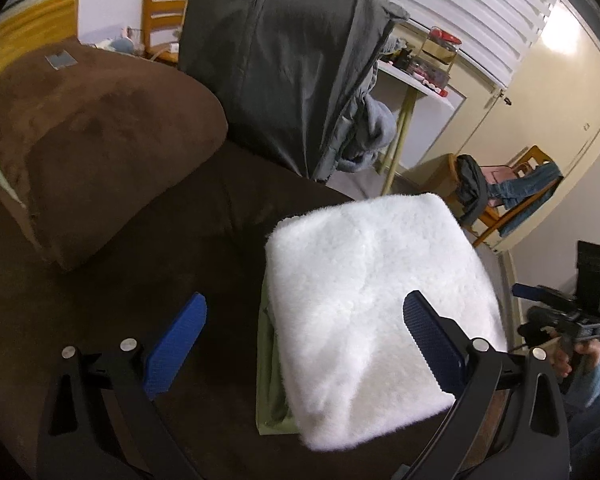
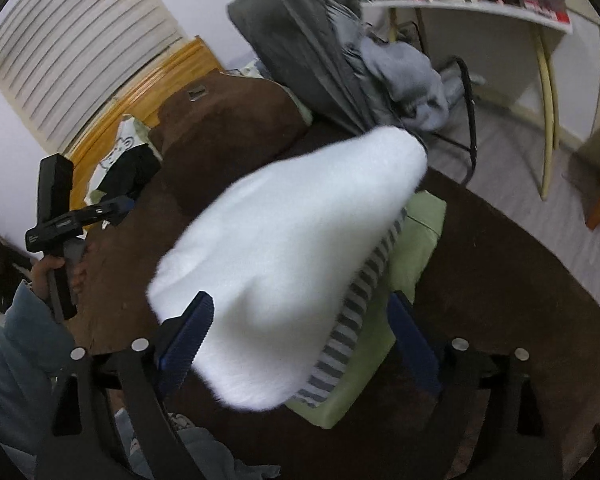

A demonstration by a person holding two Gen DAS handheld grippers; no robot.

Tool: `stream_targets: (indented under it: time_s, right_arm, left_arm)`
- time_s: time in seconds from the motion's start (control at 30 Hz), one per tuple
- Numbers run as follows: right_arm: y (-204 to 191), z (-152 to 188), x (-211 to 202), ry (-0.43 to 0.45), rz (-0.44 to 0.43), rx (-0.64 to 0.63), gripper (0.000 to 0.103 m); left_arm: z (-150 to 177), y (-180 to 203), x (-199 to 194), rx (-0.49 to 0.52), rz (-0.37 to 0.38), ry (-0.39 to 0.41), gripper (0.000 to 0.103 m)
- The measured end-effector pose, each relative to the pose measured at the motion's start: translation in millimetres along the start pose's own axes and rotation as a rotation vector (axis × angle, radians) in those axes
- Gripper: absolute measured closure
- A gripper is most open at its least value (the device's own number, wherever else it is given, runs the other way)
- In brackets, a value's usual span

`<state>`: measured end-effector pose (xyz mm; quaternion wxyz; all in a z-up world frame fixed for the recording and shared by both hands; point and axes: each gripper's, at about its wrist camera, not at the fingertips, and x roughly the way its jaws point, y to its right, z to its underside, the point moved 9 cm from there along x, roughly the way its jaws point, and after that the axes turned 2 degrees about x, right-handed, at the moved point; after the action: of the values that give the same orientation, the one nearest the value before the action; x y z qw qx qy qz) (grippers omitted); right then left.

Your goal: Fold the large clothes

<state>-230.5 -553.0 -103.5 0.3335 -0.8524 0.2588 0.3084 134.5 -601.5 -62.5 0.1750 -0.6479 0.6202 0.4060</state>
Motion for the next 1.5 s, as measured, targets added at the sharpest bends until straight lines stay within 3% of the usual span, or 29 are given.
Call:
stream_targets:
  time_s: [0.17, 0.47, 0.63, 0.83, 0.97, 1.13, 1.5]
  right_arm:
    - [-31.9, 8.2, -16.8, 0.046, -0.056, -0.017, 0.006]
    - [-76.8, 47.2, -29.7, 0.071, -0.02, 0.001, 0.006]
    - [-113.1, 70.3, -40.5, 0.1, 0.025, -0.061, 0.006]
    - [-142.0, 96.0, -62.6, 0.146, 0.165, -0.104, 0.006]
    - [-147.9, 121.8, -78.8, 0.167, 0.244, -0.106, 0.006]
    - [-153.9, 150.1, -82.4, 0.126, 0.324, -0.217, 0.006]
    - [-137.6, 182.5, -86.8, 0.083, 0.358, -0.248, 0.006]
  left_arm:
    - [9.8, 21.8, -22.5, 0.016, -0.056, 0.025, 0.007]
    - [54.8, 41.6, -76.9, -0.035, -0.103, 0.033, 0.007]
    - [95.5, 57.2, -111.3, -0.067, -0.119, 0.061, 0.007]
    - [132.2, 73.5, -136.6, -0.03, -0.206, 0.086, 0.007]
    - [156.1, 90.3, -149.1, 0.011, -0.237, 0.086, 0.007]
    - [177.6, 109.7, -156.3, 0.057, -0.24, 0.086, 0.007]
    - [206.8, 136.7, -137.8, 0.082, -0.204, 0.046, 0.007]
